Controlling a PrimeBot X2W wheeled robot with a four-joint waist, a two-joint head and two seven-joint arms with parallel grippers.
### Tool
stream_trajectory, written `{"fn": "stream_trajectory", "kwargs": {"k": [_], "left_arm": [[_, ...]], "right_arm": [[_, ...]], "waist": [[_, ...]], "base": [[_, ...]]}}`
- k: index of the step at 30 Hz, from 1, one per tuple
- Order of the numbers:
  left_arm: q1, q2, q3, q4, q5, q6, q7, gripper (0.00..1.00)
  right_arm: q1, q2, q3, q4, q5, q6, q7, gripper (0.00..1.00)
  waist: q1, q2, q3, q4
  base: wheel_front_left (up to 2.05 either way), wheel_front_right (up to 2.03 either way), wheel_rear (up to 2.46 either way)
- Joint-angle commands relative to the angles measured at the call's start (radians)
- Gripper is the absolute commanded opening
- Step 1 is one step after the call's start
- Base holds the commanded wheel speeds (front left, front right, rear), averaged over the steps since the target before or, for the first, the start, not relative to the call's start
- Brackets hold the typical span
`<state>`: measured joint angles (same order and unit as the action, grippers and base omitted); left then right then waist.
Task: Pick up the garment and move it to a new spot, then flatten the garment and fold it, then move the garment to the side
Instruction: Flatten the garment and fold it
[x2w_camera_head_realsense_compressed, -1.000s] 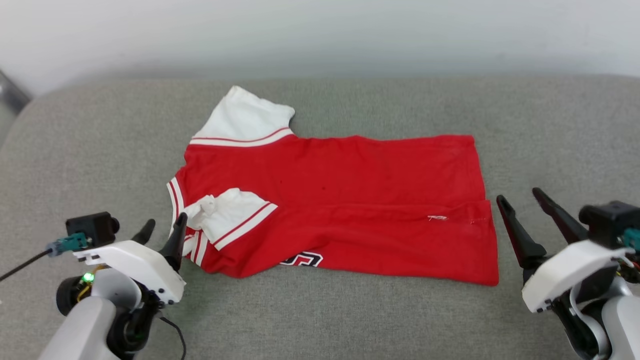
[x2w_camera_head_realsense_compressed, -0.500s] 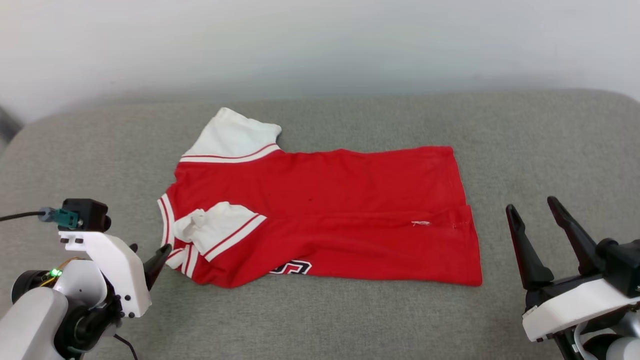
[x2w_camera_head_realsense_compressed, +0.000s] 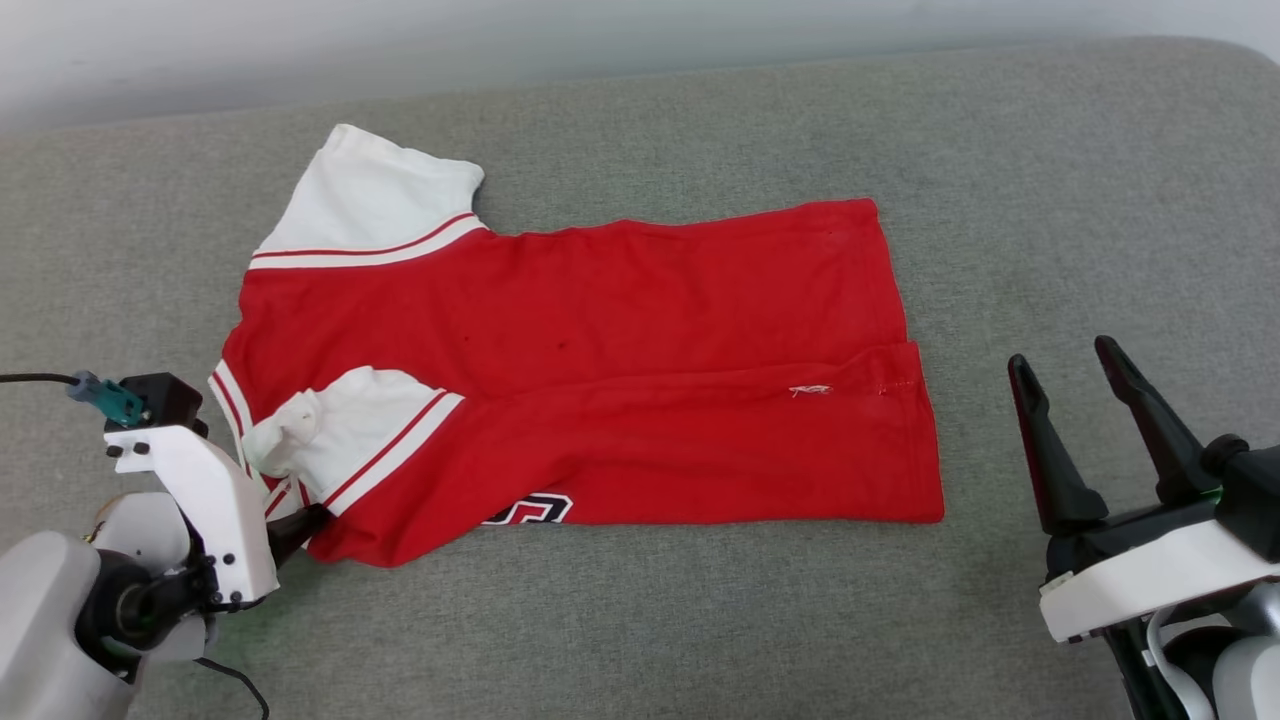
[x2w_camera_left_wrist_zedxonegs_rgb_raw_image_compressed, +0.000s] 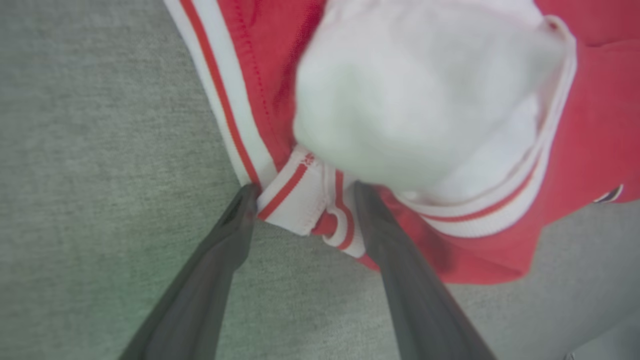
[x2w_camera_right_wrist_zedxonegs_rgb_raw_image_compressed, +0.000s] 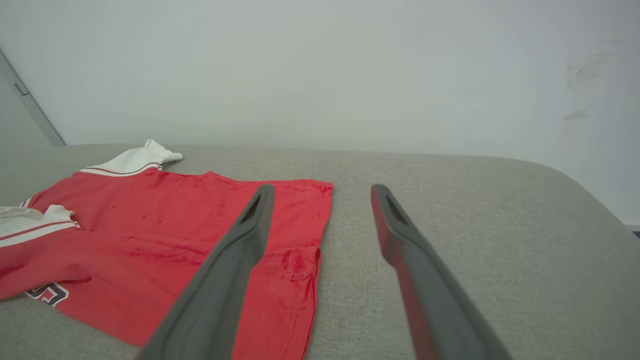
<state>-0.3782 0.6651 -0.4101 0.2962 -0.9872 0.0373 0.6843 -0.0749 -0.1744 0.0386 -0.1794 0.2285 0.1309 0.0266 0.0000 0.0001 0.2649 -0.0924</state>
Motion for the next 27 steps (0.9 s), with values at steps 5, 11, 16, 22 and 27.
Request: {"fn": "stream_trajectory", "kwargs": {"k": [5, 11, 16, 22, 27], "left_arm": [[0.068, -0.1, -0.057, 0.058, -0.073, -0.009, 0.084, 0.0], [0.055, -0.085, -0.042, 0.044, -0.044, -0.01, 0.024, 0.0], [0.014, -0.066, -0.017, -0.019, -0.005, -0.009, -0.047, 0.0], [-0.021, -0.052, 0.002, -0.15, 0.044, 0.02, -0.113, 0.0], [-0.031, -0.04, 0.015, -0.221, 0.07, 0.04, -0.145, 0.0]], "right_arm": [[-0.018, -0.02, -0.02, 0.001, 0.028, 0.0, 0.026, 1.0], [-0.035, -0.09, -0.032, 0.018, 0.112, 0.0, 0.201, 1.0], [-0.067, -0.17, -0.041, 0.068, 0.206, 0.0, 0.528, 1.0], [-0.116, -0.179, -0.03, 0.097, 0.271, 0.0, 0.848, 1.0], [-0.156, -0.143, -0.002, 0.18, 0.286, 0.0, 0.893, 1.0]], "waist": [[0.0, -0.0001, 0.011, -0.009], [0.0, -0.0001, -0.015, 0.028], [0.0, -0.0001, -0.019, 0.072], [0.0, -0.0001, 0.02, 0.133], [0.0, -0.0001, 0.056, 0.159]], "base": [[0.0, 0.0, 0.0], [0.0, 0.0, 0.0], [0.0, 0.0, 0.0], [0.0, 0.0, 0.0], [0.0, 0.0, 0.0]]}}
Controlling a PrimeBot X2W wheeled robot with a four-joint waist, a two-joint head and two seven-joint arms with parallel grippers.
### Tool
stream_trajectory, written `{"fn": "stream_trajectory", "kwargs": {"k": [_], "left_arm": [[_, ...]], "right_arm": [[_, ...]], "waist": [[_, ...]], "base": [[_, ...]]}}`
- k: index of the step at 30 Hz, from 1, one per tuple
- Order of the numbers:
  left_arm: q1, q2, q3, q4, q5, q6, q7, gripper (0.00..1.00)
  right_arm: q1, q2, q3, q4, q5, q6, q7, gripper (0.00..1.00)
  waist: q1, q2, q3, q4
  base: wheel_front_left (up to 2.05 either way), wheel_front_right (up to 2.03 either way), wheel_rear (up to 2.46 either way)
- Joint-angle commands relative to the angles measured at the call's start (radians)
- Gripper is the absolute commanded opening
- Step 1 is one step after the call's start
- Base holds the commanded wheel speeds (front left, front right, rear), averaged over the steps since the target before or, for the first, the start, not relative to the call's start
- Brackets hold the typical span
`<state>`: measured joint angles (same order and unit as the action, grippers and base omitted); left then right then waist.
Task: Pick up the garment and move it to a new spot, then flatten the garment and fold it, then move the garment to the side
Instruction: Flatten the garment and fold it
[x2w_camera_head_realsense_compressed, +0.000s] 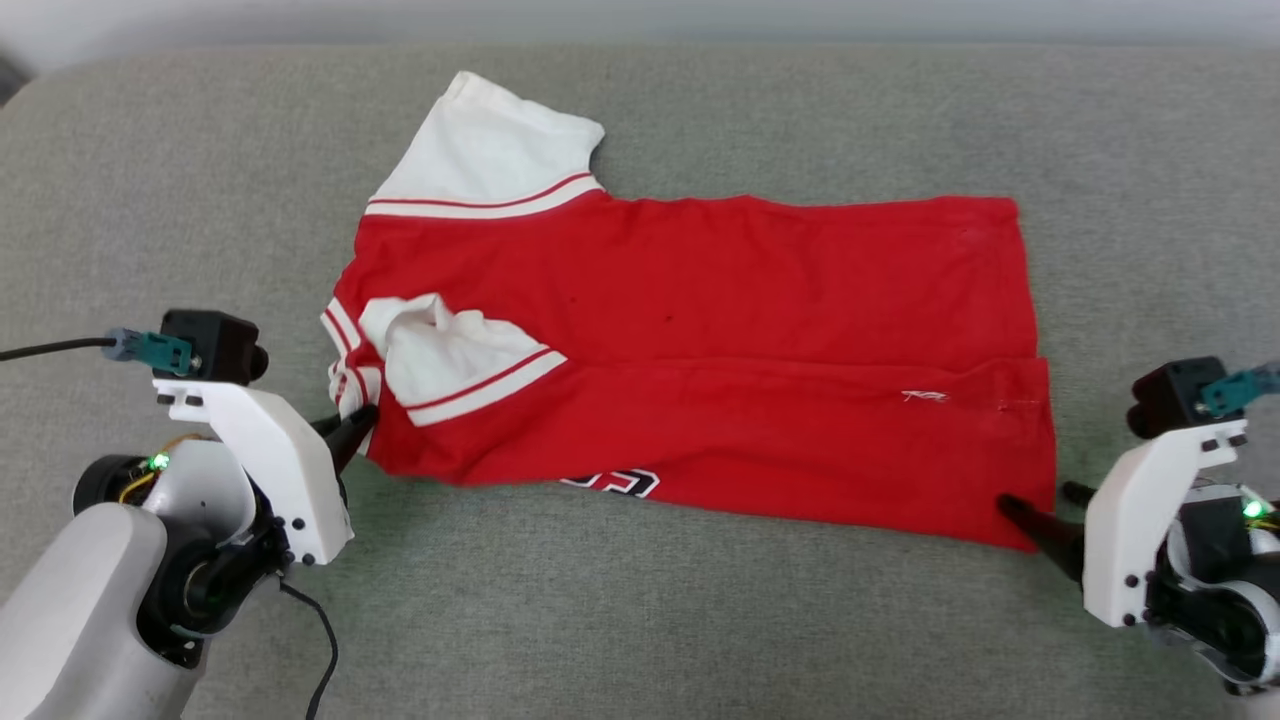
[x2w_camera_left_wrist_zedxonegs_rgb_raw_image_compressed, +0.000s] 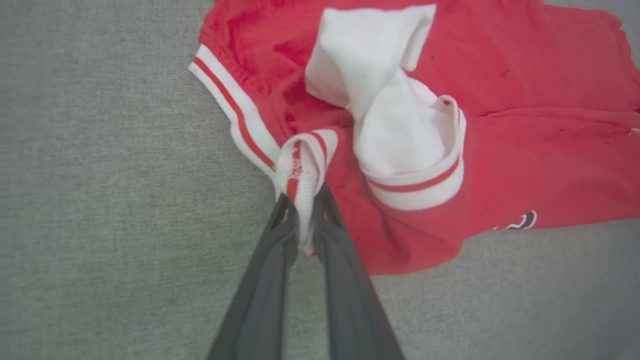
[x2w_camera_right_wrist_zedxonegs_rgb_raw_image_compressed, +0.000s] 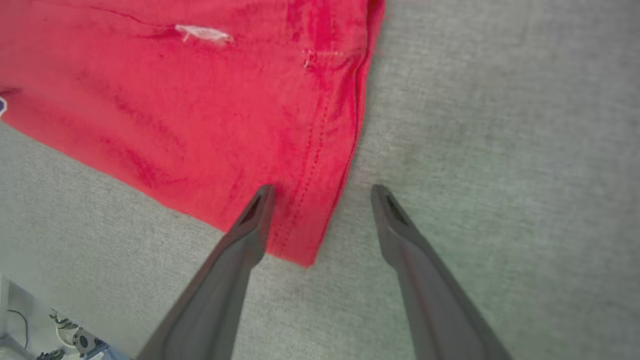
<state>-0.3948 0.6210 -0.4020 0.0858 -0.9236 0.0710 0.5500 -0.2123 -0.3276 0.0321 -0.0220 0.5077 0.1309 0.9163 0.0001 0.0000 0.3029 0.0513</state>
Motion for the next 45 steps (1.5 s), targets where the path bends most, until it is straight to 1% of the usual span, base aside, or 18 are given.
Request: {"fn": "stream_trajectory", "kwargs": {"k": [1, 2, 4, 5, 6, 13, 17, 22, 26, 28, 32, 33, 34, 35, 36, 40, 44, 45], "left_arm": [[-0.016, 0.004, 0.01, -0.019, 0.009, 0.009, -0.015, 0.0], [-0.012, 0.009, 0.013, -0.037, 0.016, 0.017, -0.024, 0.0], [-0.003, 0.011, 0.013, -0.045, 0.018, 0.021, -0.026, 0.0], [0.003, 0.011, 0.014, -0.047, 0.018, 0.024, -0.029, 0.0], [0.009, 0.011, 0.014, -0.048, 0.018, 0.025, -0.03, 0.0], [0.051, 0.01, 0.026, -0.052, 0.021, 0.041, -0.065, 0.0], [0.098, 0.009, 0.032, -0.059, 0.021, 0.054, -0.093, 0.0], [0.189, 0.013, 0.032, -0.071, 0.012, 0.079, -0.113, 0.0], [0.292, 0.016, 0.032, -0.08, -0.007, 0.113, -0.113, 0.0], [0.348, 0.015, 0.024, -0.078, -0.022, 0.124, -0.104, 0.0], [0.416, -0.014, 0.006, -0.057, -0.058, 0.122, -0.094, 0.0], [0.421, -0.03, 0.007, -0.05, -0.073, 0.115, -0.098, 0.0], [0.419, -0.041, 0.012, -0.038, -0.079, 0.111, -0.111, 0.21], [0.411, -0.046, 0.014, -0.023, -0.074, 0.109, -0.123, 0.65], [0.403, -0.056, 0.015, -0.012, -0.076, 0.106, -0.134, 1.0], [0.374, -0.074, 0.038, 0.003, -0.062, 0.104, -0.196, 1.0], [0.336, -0.065, 0.078, -0.017, -0.016, 0.127, -0.283, 1.0], [0.322, -0.061, 0.089, -0.023, -0.002, 0.135, -0.305, 1.0]], "right_arm": [[-0.025, 0.012, 0.01, 0.048, 0.009, 0.0, 0.007, 1.0], [-0.026, 0.036, 0.037, 0.126, 0.021, 0.0, 0.024, 1.0], [-0.022, 0.047, 0.06, 0.164, 0.037, 0.0, 0.034, 1.0], [-0.022, 0.048, 0.072, 0.177, 0.044, 0.0, 0.037, 0.41], [-0.024, 0.048, 0.084, 0.184, 0.046, 0.0, 0.034, 0.0], [-0.051, 0.005, 0.094, 0.156, 0.05, 0.001, -0.004, 0.0], [-0.036, -0.021, 0.071, 0.116, 0.05, 0.0, -0.024, 0.0], [0.033, -0.029, 0.045, 0.07, 0.042, -0.001, -0.015, 0.0], [0.128, -0.022, 0.025, 0.033, 0.034, -0.001, 0.002, 0.0], [0.182, -0.007, 0.012, 0.018, 0.033, -0.001, 0.006, 0.0], [0.272, 0.034, -0.012, 0.016, 0.026, -0.001, -0.006, 0.0], [0.285, 0.043, -0.017, 0.02, 0.024, -0.001, -0.015, 0.0], [0.297, 0.048, -0.022, 0.024, 0.02, -0.001, -0.035, 0.69], [0.304, 0.059, -0.023, 0.027, 0.023, -0.001, -0.062, 1.0], [0.311, 0.066, -0.022, 0.03, 0.024, -0.001, -0.09, 1.0], [0.3, 0.061, -0.005, -0.007, -0.009, 0.0, -0.261, 1.0], [0.28, 0.068, -0.013, -0.054, -0.067, 0.0, -0.455, 1.0], [0.275, 0.079, -0.018, -0.062, -0.078, 0.0, -0.495, 1.0]], "waist": [[-0.0001, 0.0, 0.023, 0.02], [-0.0001, 0.0, 0.03, 0.027], [-0.0001, 0.0, 0.032, 0.029], [-0.0001, 0.0, 0.032, 0.029], [-0.0001, 0.0, 0.031, 0.029], [-0.0001, 0.0, -0.011, 0.023], [-0.0001, 0.0, -0.065, 0.025], [-0.0001, 0.0, -0.153, 0.024], [-0.0001, 0.0, -0.223, 0.022], [-0.0001, 0.0, -0.248, 0.018], [-0.0001, 0.0, -0.268, 0.014], [-0.0001, 0.0, -0.269, 0.014], [-0.0001, 0.0, -0.269, 0.013], [-0.0001, 0.0, -0.269, 0.013], [-0.0001, 0.0, -0.268, 0.012], [-0.0001, 0.0, -0.273, -0.002], [-0.0001, 0.0, -0.288, -0.024], [-0.0001, 0.0, -0.291, -0.03]], "base": [[0.0, 0.0, 0.0], [0.0, 0.0, 0.0], [0.0, 0.0, 0.0], [0.0, 0.0, 0.0], [0.0, 0.0, 0.0], [0.0, 0.0, 0.0], [0.0, 0.0, 0.0], [0.0, 0.0, 0.0], [0.0, 0.0, 0.0], [0.0, 0.0, 0.0], [0.0, 0.0, 0.0], [0.0, 0.0, 0.0], [0.0, 0.0, 0.0], [0.0, 0.0, 0.0], [0.0, 0.0, 0.0], [0.0, 0.0, 0.0], [0.0, 0.0, 0.0], [0.0, 0.0, 0.0]]}}
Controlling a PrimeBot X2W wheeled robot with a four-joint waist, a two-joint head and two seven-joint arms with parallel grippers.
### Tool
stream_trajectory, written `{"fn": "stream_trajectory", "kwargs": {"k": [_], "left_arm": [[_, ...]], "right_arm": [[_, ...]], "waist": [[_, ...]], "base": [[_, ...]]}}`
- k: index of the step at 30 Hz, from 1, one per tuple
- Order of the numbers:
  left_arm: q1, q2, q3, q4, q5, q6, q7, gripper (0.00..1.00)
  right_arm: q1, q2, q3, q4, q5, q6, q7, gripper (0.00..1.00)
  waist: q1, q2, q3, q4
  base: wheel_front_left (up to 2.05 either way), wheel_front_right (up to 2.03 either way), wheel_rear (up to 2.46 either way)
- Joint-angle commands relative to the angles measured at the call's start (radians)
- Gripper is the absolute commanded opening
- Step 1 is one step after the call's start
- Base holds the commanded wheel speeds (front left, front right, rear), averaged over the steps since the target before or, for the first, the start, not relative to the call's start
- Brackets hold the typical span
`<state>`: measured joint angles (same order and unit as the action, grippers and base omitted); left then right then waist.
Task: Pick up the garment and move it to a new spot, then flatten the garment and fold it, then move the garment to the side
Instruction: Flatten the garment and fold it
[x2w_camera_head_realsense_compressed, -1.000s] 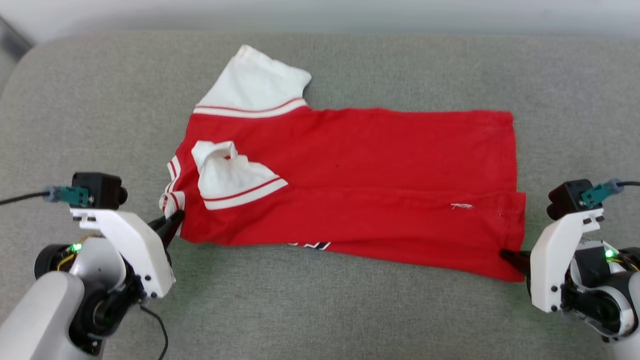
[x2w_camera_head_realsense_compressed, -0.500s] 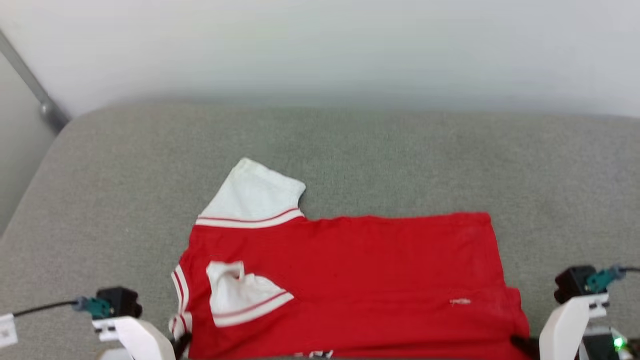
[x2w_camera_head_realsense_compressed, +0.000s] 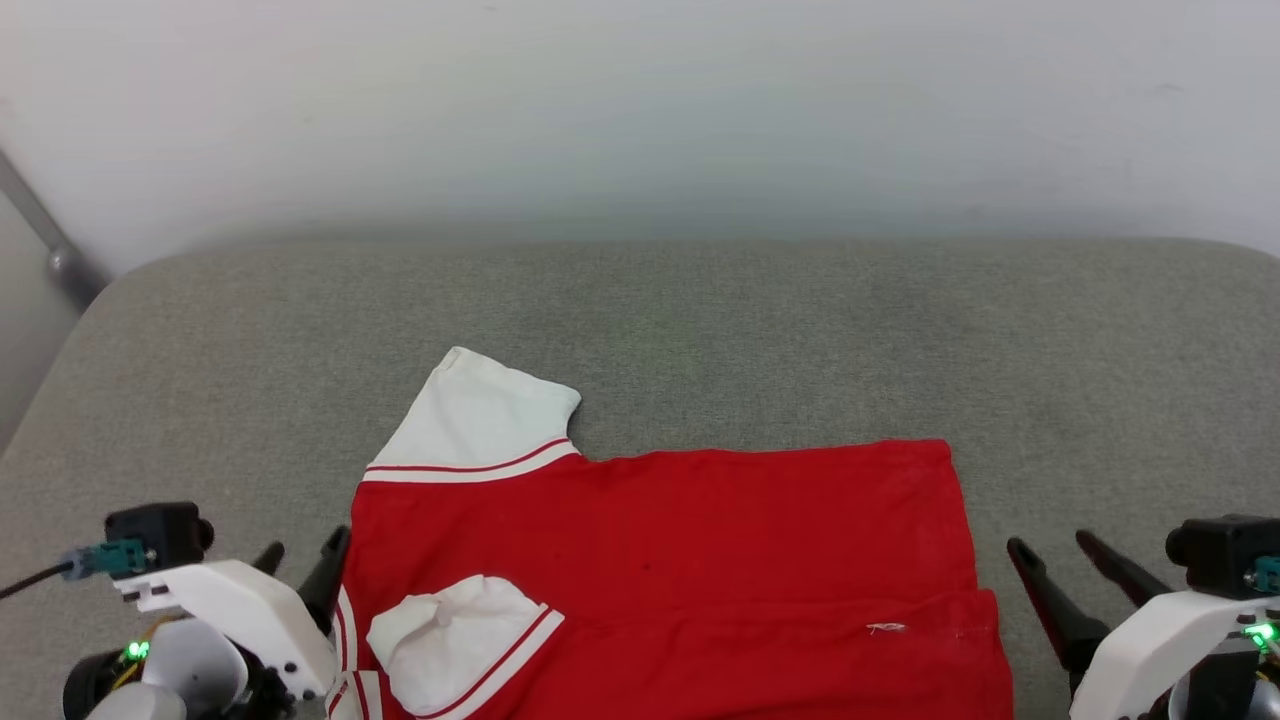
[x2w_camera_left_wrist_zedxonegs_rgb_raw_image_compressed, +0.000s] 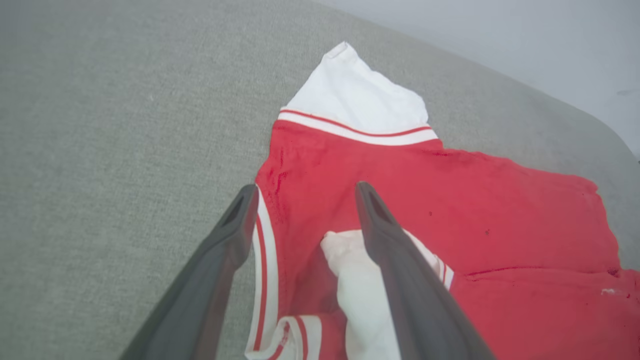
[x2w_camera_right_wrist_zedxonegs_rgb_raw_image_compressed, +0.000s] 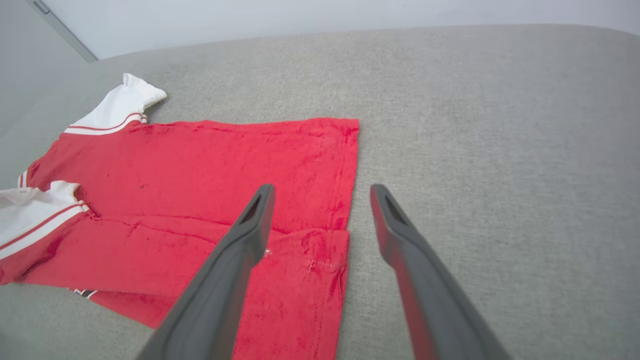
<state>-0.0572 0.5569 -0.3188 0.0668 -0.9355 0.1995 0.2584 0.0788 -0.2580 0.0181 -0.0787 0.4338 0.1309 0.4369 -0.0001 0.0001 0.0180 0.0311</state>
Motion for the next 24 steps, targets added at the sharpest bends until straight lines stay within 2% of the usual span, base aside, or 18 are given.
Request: {"fn": "stream_trajectory", "kwargs": {"k": [1, 4, 9, 15, 20, 24], "left_arm": [[-0.032, 0.004, 0.013, -0.009, 0.02, 0.013, -0.028, 1.0], [-0.091, 0.008, 0.024, -0.013, 0.058, 0.021, -0.065, 1.0], [-0.225, 0.007, 0.047, 0.026, 0.078, 0.019, -0.088, 1.0], [-0.401, 0.042, 0.072, 0.106, 0.071, -0.014, -0.052, 1.0], [-0.535, 0.097, 0.047, 0.192, 0.042, -0.081, 0.082, 1.0], [-0.625, 0.151, 0.011, 0.252, 0.001, -0.155, 0.258, 1.0]], "right_arm": [[-0.02, 0.011, -0.011, -0.013, -0.032, 0.0, -0.054, 1.0], [-0.039, 0.03, -0.024, -0.034, -0.091, 0.0, -0.141, 1.0], [-0.102, 0.069, -0.029, -0.064, -0.151, 0.0, -0.223, 1.0], [-0.191, 0.106, -0.022, -0.098, -0.193, 0.0, -0.294, 1.0], [-0.244, 0.127, -0.024, -0.111, -0.199, 0.0, -0.325, 1.0], [-0.263, 0.136, -0.023, -0.103, -0.194, 0.0, -0.336, 1.0]], "waist": [[0.0001, -0.0001, -0.006, -0.016], [0.0001, -0.0001, 0.008, -0.036], [0.0001, -0.0001, 0.093, -0.085], [0.0001, -0.0001, 0.231, -0.148], [0.0001, -0.0001, 0.317, -0.184], [0.0001, -0.0001, 0.36, -0.209]], "base": [[0.0, 0.0, 0.0], [0.0, 0.0, 0.0], [0.0, 0.0, 0.0], [0.0, 0.0, 0.0], [0.0, 0.0, 0.0], [0.0, 0.0, 0.0]]}}
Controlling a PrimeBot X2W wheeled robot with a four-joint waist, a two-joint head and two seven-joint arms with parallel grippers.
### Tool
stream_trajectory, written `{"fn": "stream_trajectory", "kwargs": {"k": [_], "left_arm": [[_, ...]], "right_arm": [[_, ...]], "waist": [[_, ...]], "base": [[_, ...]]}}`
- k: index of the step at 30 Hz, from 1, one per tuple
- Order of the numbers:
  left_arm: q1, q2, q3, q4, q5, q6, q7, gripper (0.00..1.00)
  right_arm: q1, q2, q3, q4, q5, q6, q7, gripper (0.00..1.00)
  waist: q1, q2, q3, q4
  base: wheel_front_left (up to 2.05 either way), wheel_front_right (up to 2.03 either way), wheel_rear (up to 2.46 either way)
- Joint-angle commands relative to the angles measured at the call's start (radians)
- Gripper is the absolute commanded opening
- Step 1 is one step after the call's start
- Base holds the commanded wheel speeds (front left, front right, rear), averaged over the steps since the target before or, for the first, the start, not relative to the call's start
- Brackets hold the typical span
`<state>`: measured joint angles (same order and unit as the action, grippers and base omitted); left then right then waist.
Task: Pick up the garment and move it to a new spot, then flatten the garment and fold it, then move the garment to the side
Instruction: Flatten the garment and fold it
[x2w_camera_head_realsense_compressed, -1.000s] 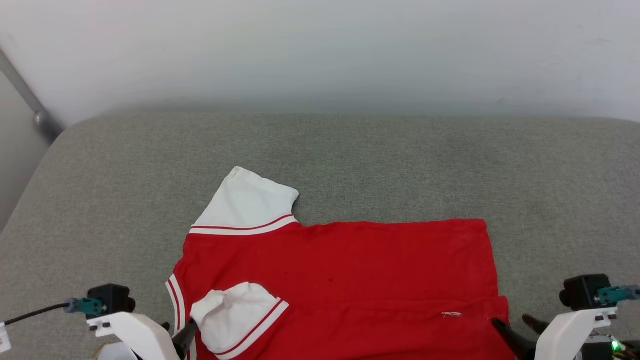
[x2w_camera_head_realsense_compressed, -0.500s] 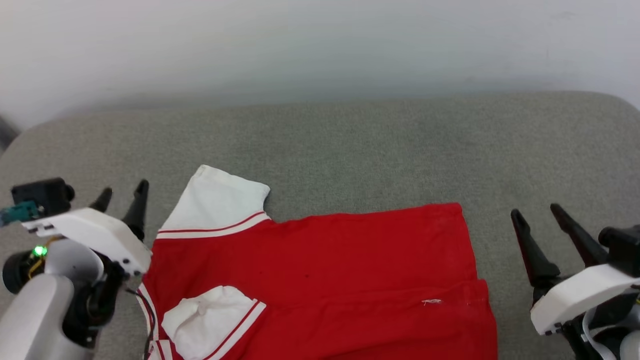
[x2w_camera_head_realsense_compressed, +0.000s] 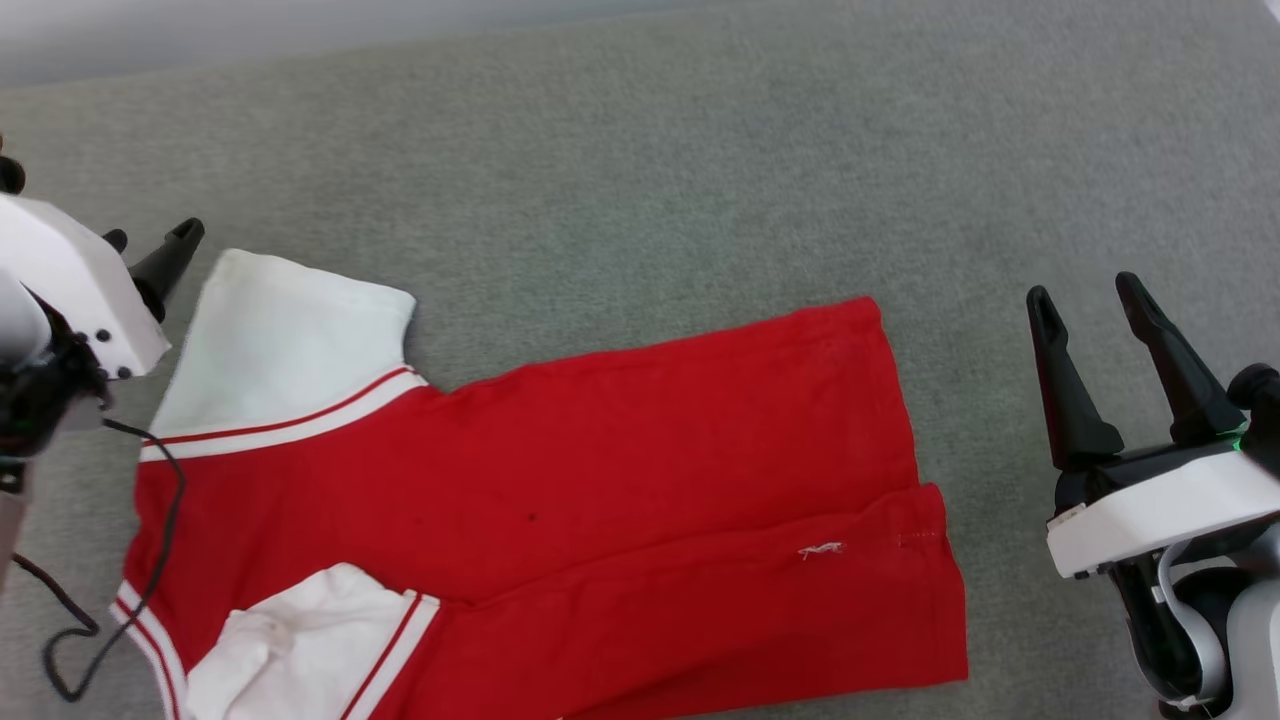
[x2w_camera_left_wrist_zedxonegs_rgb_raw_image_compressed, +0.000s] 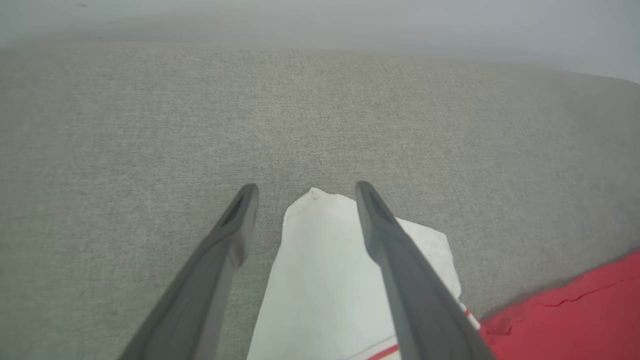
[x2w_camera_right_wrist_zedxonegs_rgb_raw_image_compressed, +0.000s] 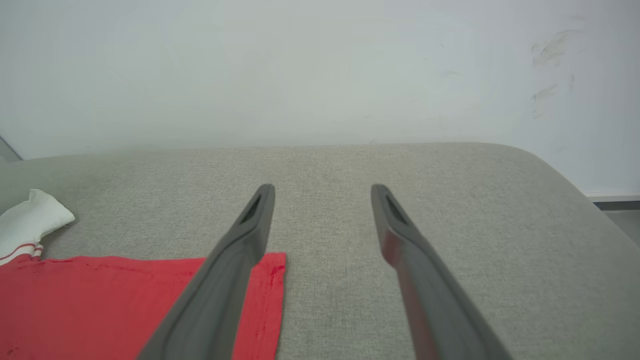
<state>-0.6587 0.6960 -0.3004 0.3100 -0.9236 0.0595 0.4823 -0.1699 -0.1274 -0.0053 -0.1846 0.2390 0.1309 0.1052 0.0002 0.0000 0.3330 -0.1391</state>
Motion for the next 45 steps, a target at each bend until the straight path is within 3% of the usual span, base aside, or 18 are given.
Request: {"fn": "stream_trajectory", "kwargs": {"k": [1, 4, 9, 15, 17, 18, 19, 27, 37, 45], "left_arm": [[-0.042, 0.025, -0.02, 0.019, -0.021, -0.035, 0.083, 1.0], [-0.087, 0.063, -0.049, 0.048, -0.043, -0.057, 0.218, 1.0], [-0.128, 0.099, -0.081, 0.079, -0.048, -0.033, 0.366, 1.0], [-0.096, 0.083, -0.108, 0.132, -0.078, -0.004, 0.456, 1.0], [-0.077, 0.058, -0.108, 0.152, -0.097, 0.007, 0.463, 0.42], [-0.066, 0.041, -0.112, 0.158, -0.106, 0.011, 0.469, 0.18], [-0.062, 0.029, -0.111, 0.161, -0.109, 0.013, 0.459, 0.0], [-0.085, -0.006, -0.116, 0.177, -0.088, -0.003, 0.392, 0.0], [-0.228, -0.03, -0.136, 0.126, -0.01, -0.049, 0.289, 0.0], [-0.276, -0.072, -0.153, 0.058, 0.013, -0.077, 0.237, 0.0]], "right_arm": [[-0.019, 0.007, 0.003, 0.003, 0.003, 0.0, -0.009, 1.0], [-0.023, 0.013, 0.007, 0.009, 0.006, 0.0, -0.013, 1.0], [-0.032, 0.02, 0.021, 0.021, 0.02, 0.0, -0.014, 1.0], [-0.041, 0.019, 0.03, 0.034, 0.047, 0.0, -0.013, 1.0], [-0.042, 0.016, 0.025, 0.038, 0.06, 0.0, -0.009, 1.0], [-0.043, 0.014, 0.026, 0.037, 0.067, 0.0, -0.008, 1.0], [-0.047, 0.009, 0.025, 0.035, 0.073, 0.0, -0.005, 1.0], [-0.073, -0.031, 0.024, 0.046, 0.173, 0.0, 0.107, 1.0], [-0.255, -0.134, 0.014, 0.178, 0.312, 0.0, 0.652, 1.0], [-0.368, -0.144, 0.069, 0.237, 0.305, 0.0, 0.873, 1.0]], "waist": [[-0.0002, 0.0, 0.054, -0.045], [-0.0002, 0.0, 0.078, -0.061], [-0.0002, 0.0, 0.113, -0.086], [-0.0002, 0.0, 0.144, -0.108], [-0.0002, 0.0, 0.149, -0.11], [-0.0002, 0.0, 0.15, -0.11], [-0.0002, 0.0, 0.151, -0.108], [-0.0002, 0.0, 0.132, -0.078], [-0.0002, 0.0, 0.12, 0.025], [-0.0002, 0.0, 0.156, 0.111]], "base": [[0.0, 0.0, 0.0], [0.0, 0.0, 0.0], [0.0, 0.0, 0.0], [0.0, 0.0, 0.0], [0.0, 0.0, 0.0], [0.0, 0.0, 0.0], [0.0, 0.0, 0.0], [0.0, 0.0, 0.0], [0.0, 0.0, 0.0], [0.0, 0.0, 0.0]]}}
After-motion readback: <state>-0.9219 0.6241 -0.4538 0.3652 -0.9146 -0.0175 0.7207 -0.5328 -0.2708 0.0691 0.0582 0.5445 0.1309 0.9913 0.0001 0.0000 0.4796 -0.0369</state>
